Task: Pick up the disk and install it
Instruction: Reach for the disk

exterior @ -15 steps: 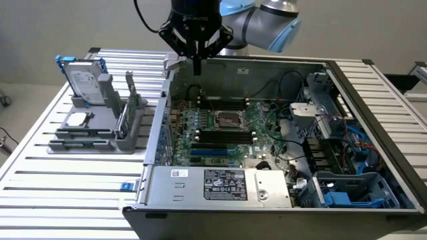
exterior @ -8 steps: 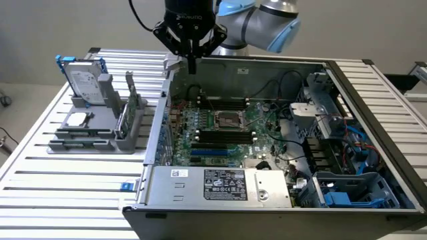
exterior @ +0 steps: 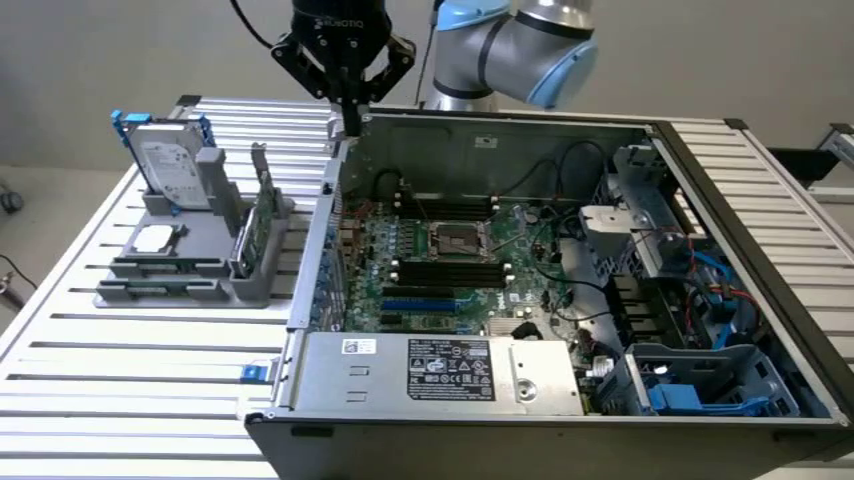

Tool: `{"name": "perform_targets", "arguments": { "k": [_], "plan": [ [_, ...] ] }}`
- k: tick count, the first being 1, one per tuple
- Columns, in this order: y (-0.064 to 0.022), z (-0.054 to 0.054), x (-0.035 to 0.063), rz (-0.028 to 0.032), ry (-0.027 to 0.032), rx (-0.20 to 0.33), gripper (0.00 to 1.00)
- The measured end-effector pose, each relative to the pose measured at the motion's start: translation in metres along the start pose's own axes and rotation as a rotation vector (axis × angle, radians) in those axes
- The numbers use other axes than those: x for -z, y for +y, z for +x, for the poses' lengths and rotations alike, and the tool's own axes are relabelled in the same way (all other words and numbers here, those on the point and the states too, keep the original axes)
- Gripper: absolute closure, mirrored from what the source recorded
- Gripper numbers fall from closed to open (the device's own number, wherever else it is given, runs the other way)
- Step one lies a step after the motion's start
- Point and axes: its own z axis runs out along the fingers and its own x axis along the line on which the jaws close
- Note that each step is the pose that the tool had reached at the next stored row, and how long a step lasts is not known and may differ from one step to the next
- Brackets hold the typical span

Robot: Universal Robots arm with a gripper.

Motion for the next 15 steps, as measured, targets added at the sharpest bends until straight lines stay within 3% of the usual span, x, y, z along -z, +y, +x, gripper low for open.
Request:
{"name": "perform_targets", "arguments": {
  "k": [15],
  "plan": [
    [0.0305, 0.07, -0.0006, 0.0002, 0.0, 0.0, 0.89]
  ]
}}
